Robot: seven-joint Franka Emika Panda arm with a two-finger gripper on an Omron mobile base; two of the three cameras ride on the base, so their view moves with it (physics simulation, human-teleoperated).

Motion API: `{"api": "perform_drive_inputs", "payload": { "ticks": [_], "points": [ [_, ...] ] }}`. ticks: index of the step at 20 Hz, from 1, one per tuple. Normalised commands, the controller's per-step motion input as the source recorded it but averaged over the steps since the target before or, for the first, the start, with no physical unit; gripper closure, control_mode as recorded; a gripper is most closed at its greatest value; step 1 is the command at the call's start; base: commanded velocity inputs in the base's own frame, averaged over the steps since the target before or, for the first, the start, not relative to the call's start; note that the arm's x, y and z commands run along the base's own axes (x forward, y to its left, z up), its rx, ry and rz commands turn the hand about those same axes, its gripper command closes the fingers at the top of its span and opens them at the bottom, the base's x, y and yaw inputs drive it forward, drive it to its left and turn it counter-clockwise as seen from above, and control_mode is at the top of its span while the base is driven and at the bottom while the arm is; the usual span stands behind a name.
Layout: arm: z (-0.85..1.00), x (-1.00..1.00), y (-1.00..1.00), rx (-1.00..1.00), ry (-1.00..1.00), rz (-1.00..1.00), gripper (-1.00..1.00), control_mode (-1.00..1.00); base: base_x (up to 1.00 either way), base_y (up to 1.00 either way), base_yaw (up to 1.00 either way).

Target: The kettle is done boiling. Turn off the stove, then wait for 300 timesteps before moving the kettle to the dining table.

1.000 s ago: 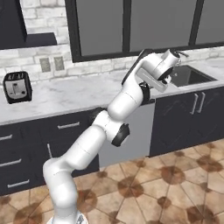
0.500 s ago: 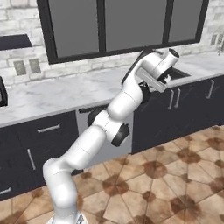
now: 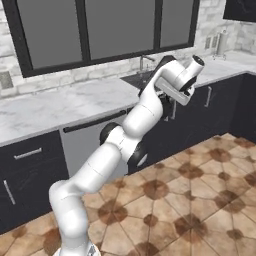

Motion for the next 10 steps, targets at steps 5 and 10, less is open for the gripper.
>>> {"api": "perform_drive_inputs", "payload": {
  "ticks": [5,10],
  "points": [
    [0.0,0.0,0.0,0.0,0.0,0.0,1.0,1.0,0.25,-0.31,-0.3],
    [0.0,0.0,0.0,0.0,0.0,0.0,1.0,1.0,0.25,-0.32,-0.3]
  ]
}}
